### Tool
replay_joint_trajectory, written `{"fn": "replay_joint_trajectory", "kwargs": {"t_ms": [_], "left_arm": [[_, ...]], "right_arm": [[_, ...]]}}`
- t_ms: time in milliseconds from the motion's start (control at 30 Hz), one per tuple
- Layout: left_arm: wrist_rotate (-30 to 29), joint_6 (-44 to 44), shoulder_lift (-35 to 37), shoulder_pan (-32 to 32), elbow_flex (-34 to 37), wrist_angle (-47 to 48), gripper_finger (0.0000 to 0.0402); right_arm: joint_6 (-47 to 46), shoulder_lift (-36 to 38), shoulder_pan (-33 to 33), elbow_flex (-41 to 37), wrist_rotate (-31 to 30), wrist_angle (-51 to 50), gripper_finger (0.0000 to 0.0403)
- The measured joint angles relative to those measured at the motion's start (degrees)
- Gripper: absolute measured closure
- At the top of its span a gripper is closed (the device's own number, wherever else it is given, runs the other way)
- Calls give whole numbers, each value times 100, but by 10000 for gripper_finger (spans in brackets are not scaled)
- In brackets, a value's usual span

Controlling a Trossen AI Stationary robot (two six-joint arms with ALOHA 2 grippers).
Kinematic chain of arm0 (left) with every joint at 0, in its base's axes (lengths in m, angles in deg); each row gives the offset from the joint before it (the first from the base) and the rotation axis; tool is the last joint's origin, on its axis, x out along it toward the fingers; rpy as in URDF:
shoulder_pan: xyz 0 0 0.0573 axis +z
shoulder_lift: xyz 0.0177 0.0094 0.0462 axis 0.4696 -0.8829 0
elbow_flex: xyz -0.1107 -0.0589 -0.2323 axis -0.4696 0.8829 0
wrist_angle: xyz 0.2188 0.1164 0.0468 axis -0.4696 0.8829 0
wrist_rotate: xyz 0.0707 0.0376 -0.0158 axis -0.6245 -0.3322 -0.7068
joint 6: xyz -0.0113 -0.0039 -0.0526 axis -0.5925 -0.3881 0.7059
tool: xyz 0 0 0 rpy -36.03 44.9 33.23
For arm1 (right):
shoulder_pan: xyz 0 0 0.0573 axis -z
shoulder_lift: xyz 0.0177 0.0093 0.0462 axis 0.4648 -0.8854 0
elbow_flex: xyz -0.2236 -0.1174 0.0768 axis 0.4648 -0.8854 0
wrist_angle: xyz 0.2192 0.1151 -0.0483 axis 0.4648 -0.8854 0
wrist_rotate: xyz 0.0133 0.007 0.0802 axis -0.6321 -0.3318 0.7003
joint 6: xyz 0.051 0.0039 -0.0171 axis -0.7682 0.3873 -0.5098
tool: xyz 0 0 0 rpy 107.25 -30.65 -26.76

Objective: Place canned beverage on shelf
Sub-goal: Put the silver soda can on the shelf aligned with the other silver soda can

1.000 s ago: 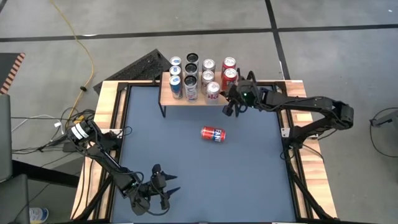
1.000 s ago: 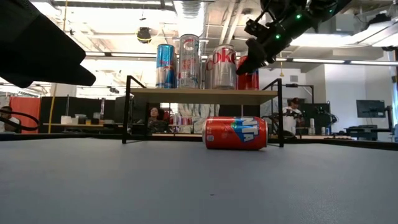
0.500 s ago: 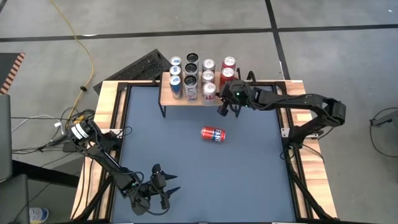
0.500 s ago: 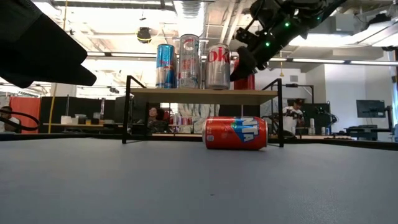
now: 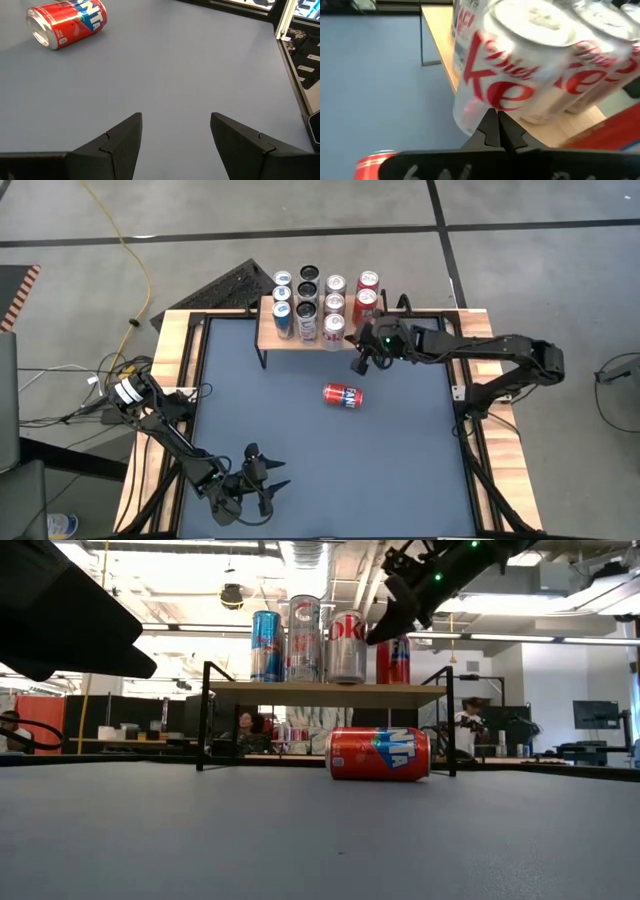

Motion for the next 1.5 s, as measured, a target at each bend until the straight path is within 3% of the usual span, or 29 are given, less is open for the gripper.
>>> {"fn": "replay_joint_trajectory", "kwargs": {"t_ms": [267,700,1100,1500], "left_arm": [[6,0,0,0,0,0,177],[-26,-52,0,2,0,0,177],[-63,-47,0,11,0,4,177],[4,-11,0,24,0,3,177]], "right_arm": [[25,-298,-216,-2,-818,-60,403],[-239,-303,-695,-4,-794,130,403],[-214,-780,-669,3,-577,956,403],[-177,-820,-406,-11,-566,888,403]]}}
